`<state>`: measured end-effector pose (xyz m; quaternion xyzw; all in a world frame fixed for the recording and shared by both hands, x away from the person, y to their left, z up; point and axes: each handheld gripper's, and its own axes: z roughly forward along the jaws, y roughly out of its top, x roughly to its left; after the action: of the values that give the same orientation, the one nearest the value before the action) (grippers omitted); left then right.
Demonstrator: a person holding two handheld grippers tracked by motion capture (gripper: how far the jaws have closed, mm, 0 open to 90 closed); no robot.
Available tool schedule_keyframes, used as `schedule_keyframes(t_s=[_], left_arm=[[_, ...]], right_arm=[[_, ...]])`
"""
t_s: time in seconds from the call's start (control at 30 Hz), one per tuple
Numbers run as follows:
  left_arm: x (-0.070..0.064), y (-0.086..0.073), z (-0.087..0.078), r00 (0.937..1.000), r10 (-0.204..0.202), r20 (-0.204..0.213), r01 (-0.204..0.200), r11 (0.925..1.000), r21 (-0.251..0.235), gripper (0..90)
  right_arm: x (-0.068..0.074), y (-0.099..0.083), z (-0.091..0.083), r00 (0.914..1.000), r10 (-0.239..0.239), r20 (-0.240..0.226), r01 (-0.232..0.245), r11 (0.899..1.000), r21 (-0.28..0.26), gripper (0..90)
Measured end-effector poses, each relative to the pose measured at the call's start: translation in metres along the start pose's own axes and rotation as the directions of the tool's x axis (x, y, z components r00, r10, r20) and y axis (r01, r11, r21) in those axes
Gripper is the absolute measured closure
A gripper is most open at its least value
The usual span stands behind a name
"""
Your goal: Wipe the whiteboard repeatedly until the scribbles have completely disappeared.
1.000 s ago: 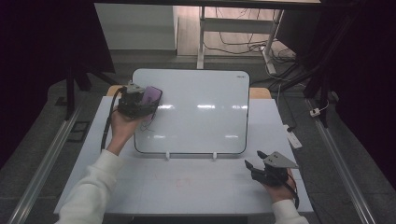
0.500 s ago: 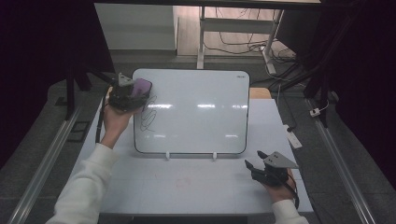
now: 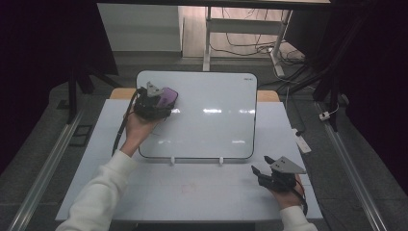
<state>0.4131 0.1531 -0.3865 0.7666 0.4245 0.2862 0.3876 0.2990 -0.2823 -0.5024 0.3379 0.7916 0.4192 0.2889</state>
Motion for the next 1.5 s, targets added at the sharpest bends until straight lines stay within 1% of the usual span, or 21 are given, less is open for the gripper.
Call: schedule_keyframes(t_s=[0.07,0.13,0.2,0.27,0.3,0.4,0.47,0.53,0.57,0.63,0.7,0.77,0.8,0.83,0.9,0.97,1.03,1.1,1.2,1.3,1.5], left_arm=[[0.004,0.005,-0.001,0.9999,-0.009,-0.014,0.009,0.9999,-0.014,40.7],[0.01,0.012,-0.003,0.9988,-0.013,-0.046,0.012,0.9996,-0.025,40.7],[0.018,0.019,-0.005,0.9965,-0.038,-0.075,0.035,0.9986,-0.04,40.7],[0.025,0.024,-0.006,0.9958,-0.059,-0.069,0.056,0.9973,-0.048,40.7],[0.026,0.025,-0.005,0.9961,-0.059,-0.066,0.056,0.9973,-0.047,40.7],[0.019,0.029,0.0,0.997,-0.016,-0.076,0.014,0.9993,-0.035,40.7],[0.009,0.029,0.003,0.9983,0.013,-0.058,-0.015,0.9994,-0.032,40.7],[-0.003,0.029,0.008,0.9978,0.056,-0.035,-0.056,0.9983,-0.014,40.7],[-0.009,0.028,0.01,0.9963,0.082,-0.026,-0.082,0.9966,-0.005,40.7],[-0.022,0.024,0.012,0.9897,0.141,-0.023,-0.141,0.9898,0.022,40.7],[-0.027,0.018,0.011,0.985,0.171,-0.02,-0.17,0.9847,0.037,40.7],[-0.022,0.012,0.008,0.9866,0.162,-0.021,-0.161,0.9861,0.04,40.7],[-0.017,0.009,0.006,0.9879,0.151,-0.033,-0.15,0.9879,0.04,40.7],[-0.01,0.007,0.003,0.9889,0.142,-0.046,-0.14,0.9894,0.04,40.7],[0.004,0.004,-0.003,0.9916,0.105,-0.076,-0.103,0.9942,0.031,40.7],[0.018,0.002,-0.009,0.9918,0.071,-0.106,-0.069,0.9973,0.023,40.7],[0.029,-0.002,-0.014,0.994,0.029,-0.106,-0.028,0.9995,0.011,40.7],[0.033,-0.005,-0.015,0.9956,0.013,-0.093,-0.013,0.9999,0.0,40.8],[0.025,-0.01,-0.012,0.9928,0.038,-0.113,-0.038,0.9993,0.006,40.8],[0.013,-0.015,-0.007,0.9937,0.046,-0.102,-0.046,0.9989,-0.003,40.8],[-0.013,-0.03,-0.002,0.9943,0.097,-0.045,-0.097,0.9953,0.0,40.7]], right_arm=[[0.0,0.0,-0.001,1.0,0.004,-0.008,-0.004,1.0,-0.007,37.4],[0.0,0.0,-0.002,1.0,-0.001,-0.006,0.001,1.0,-0.01,37.3],[0.0,0.0,-0.002,1.0,0.0,-0.006,0.0,1.0,-0.01,37.3],[-0.001,0.0,-0.001,1.0,0.003,-0.008,-0.003,1.0,-0.008,37.3],[0.0,0.0,-0.001,1.0,0.004,-0.008,-0.004,1.0,-0.006,37.3],[0.0,0.0,-0.001,1.0,0.006,-0.007,-0.006,1.0,-0.005,37.3],[0.0,0.0,-0.001,1.0,0.006,-0.007,-0.006,1.0,-0.005,37.3],[0.0,0.0,0.0,1.0,0.004,-0.007,-0.004,1.0,-0.004,37.3],[0.0,0.0,0.0,1.0,0.003,-0.007,-0.003,1.0,-0.003,37.3],[0.0,0.0,0.0,1.0,0.003,-0.008,-0.003,1.0,0.0,37.3],[0.001,0.0,0.001,1.0,0.004,-0.009,-0.004,1.0,0.001,37.3],[0.001,-0.001,0.001,0.9999,0.002,-0.012,-0.002,1.0,0.003,37.3],[0.001,-0.001,0.002,0.9999,0.002,-0.013,-0.001,1.0,0.003,37.3],[0.001,-0.001,0.002,0.9999,0.0,-0.013,0.0,1.0,0.005,37.3],[0.002,-0.001,0.002,0.9999,-0.002,-0.012,0.002,1.0,0.005,37.3],[0.002,0.0,0.001,0.9999,-0.002,-0.011,0.002,1.0,0.004,37.3],[0.002,0.0,0.001,0.9999,-0.002,-0.01,0.002,1.0,0.005,37.3],[0.002,0.0,0.002,1.0,-0.001,-0.01,0.001,1.0,0.008,37.3],[0.002,-0.001,0.003,0.9999,-0.002,-0.012,0.002,1.0,0.01,37.3],[0.003,0.0,0.003,0.9999,-0.003,-0.012,0.003,1.0,0.01,37.3],[0.003,0.0,0.003,0.9999,-0.004,-0.012,0.004,1.0,0.011,37.2]])
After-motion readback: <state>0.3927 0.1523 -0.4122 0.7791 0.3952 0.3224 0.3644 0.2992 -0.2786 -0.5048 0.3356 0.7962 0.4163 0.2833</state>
